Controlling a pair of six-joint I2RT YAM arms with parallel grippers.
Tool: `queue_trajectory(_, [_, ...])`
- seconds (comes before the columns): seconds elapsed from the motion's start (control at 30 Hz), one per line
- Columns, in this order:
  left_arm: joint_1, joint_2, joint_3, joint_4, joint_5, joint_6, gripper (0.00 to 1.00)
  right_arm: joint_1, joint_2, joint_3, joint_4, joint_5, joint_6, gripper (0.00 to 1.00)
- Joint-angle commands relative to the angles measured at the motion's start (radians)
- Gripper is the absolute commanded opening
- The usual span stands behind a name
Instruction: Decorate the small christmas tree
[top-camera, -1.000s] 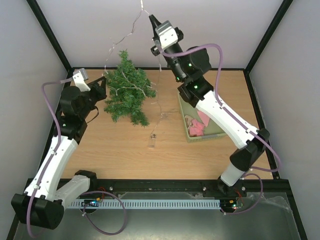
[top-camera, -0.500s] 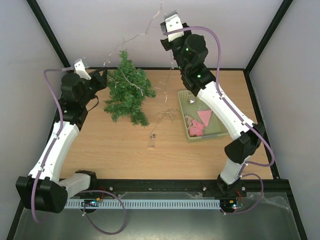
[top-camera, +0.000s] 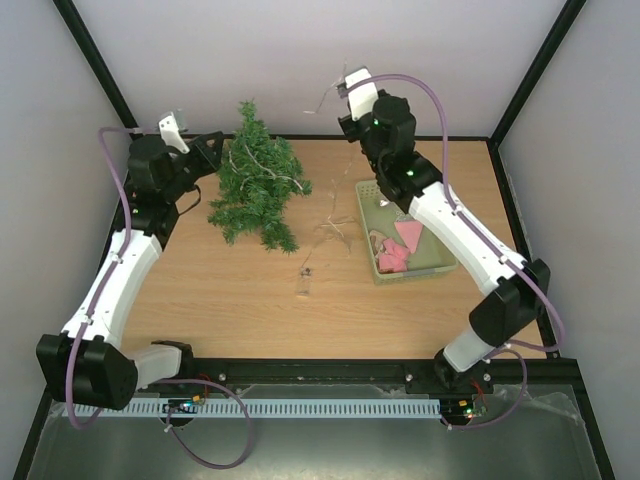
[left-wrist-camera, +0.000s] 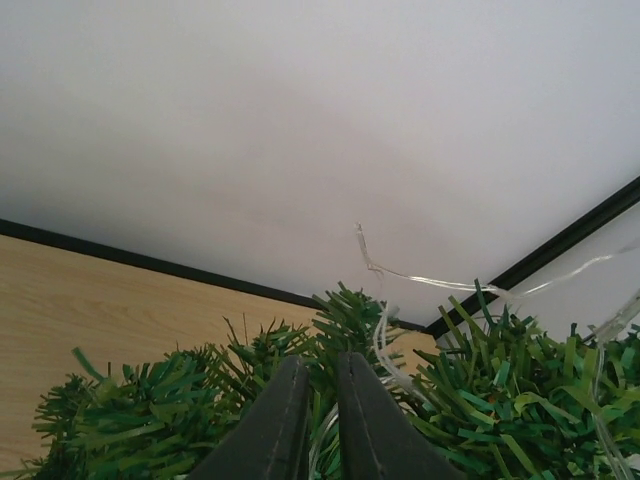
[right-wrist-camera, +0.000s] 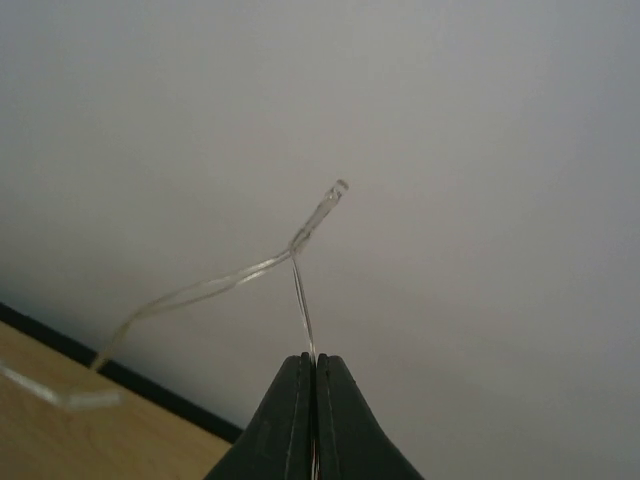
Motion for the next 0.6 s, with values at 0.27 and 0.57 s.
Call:
queue_trajectory(0.27, [0.010,-0.060,0.046,-0.096,0.029,0.079,0.18,-0.007,-0.305,-0.324,-0.078,-0.124,0.203,0.02])
queue_trajectory(0.57, [0.005,-0.172,-0.013,-0.152,0.039,0.219,0.29,-0.004,-0.388,-0.464,-0.160,-0.265,0.391,0.02])
